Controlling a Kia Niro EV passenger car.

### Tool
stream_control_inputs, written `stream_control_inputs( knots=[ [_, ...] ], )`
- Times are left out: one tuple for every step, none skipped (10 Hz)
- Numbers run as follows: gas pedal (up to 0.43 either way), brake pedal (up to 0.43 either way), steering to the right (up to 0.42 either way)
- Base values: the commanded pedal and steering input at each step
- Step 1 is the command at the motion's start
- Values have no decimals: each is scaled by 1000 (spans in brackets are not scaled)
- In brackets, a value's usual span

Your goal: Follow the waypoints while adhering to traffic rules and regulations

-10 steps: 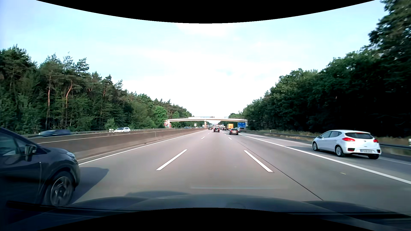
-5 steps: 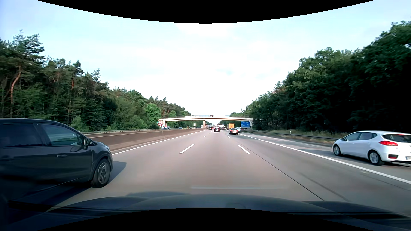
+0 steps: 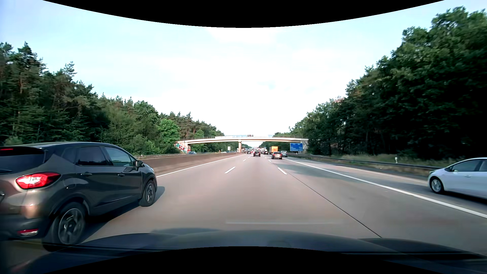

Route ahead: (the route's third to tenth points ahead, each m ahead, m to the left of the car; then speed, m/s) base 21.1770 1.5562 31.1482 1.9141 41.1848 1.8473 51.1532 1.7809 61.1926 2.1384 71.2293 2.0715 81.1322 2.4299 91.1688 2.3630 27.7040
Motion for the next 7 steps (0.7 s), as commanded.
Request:
stream_control_inputs(
  knots=[
    [47,0,-3],
    [47,0,-3],
    [47,0,-3],
    [47,0,-3],
    [47,0,-3],
    [47,0,-3],
    [47,0,-3]
  ],
)
